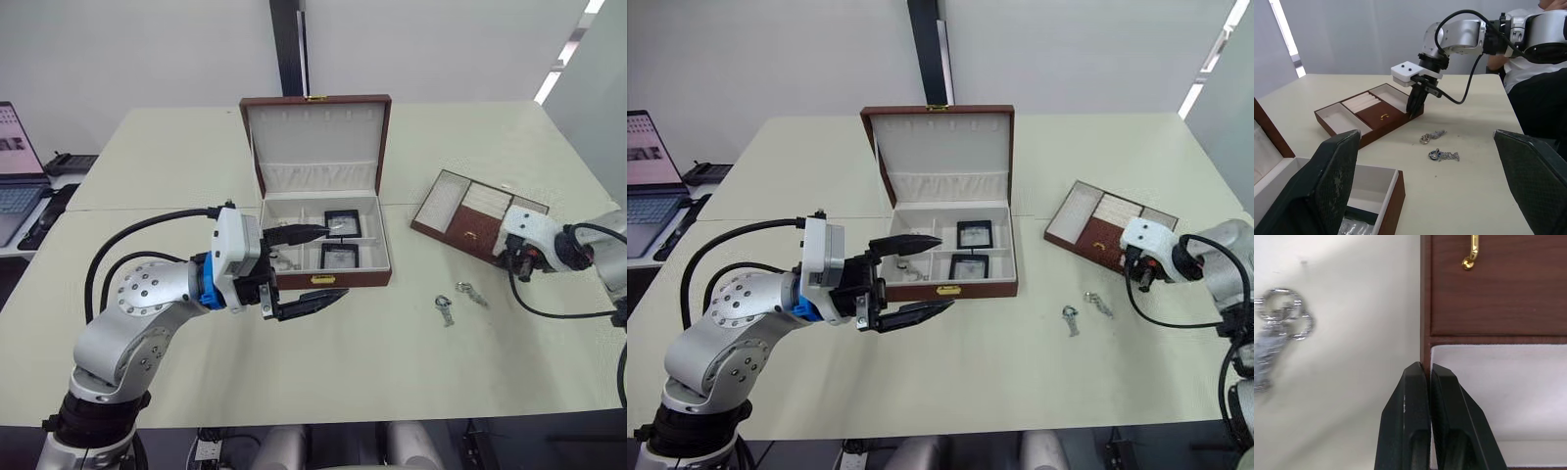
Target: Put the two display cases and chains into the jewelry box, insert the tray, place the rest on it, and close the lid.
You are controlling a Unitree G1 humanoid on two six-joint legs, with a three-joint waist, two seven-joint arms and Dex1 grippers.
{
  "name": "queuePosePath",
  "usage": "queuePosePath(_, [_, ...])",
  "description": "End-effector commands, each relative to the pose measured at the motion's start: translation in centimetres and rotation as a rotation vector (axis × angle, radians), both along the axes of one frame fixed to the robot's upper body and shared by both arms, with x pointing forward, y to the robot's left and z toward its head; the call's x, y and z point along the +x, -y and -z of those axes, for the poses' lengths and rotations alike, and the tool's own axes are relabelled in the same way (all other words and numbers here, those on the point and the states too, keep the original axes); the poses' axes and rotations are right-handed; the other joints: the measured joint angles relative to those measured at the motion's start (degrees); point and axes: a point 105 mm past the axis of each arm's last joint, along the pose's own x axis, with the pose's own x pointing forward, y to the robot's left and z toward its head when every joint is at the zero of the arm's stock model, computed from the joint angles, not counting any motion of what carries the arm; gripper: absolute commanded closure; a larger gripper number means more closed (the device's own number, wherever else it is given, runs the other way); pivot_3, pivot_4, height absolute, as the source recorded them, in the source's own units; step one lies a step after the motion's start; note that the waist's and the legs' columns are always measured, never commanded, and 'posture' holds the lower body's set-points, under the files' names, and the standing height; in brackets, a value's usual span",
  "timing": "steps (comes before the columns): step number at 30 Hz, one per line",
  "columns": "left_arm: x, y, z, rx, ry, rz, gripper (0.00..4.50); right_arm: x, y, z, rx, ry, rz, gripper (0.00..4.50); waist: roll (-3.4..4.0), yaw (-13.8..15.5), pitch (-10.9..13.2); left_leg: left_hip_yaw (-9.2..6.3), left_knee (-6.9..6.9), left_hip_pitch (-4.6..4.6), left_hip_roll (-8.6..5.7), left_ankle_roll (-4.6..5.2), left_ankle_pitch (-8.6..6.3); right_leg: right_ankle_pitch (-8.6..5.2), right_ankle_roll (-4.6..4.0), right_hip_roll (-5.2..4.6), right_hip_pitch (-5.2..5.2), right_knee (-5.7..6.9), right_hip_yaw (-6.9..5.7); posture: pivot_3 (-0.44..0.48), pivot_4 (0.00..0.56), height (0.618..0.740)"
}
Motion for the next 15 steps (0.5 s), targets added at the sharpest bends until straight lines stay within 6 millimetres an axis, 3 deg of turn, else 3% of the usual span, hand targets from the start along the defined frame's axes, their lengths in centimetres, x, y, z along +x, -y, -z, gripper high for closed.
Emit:
queuePosePath(1, [0.0, 0.1, -0.6, -0.004, 0.03, 0.005, 0.0, -0.4, -0.8, -2.8, 0.096, 0.041, 0.041, 4.47, 0.01, -0.1, 0.0, -0.01, 0.0, 0.0, 0.0, 0.0, 0.0, 0.0, 0.0, 0.0, 0.0, 0.01, 0.0, 0.0, 0.15, 0.74])
queuePosePath(15, [0.0, 0.1, -0.5, 0.0, 0.027, 0.012, 0.0, 0.8, -1.9, -2.3, 0.141, 0.081, 0.154, 4.47, 0.01, -0.1, 0.0, 0.02, -0.01, -0.02, -0.01, 0.0, 0.0, 0.0, 0.0, 0.0, -0.08, 0.04, 0.03, 0.0, 0.15, 0.74])
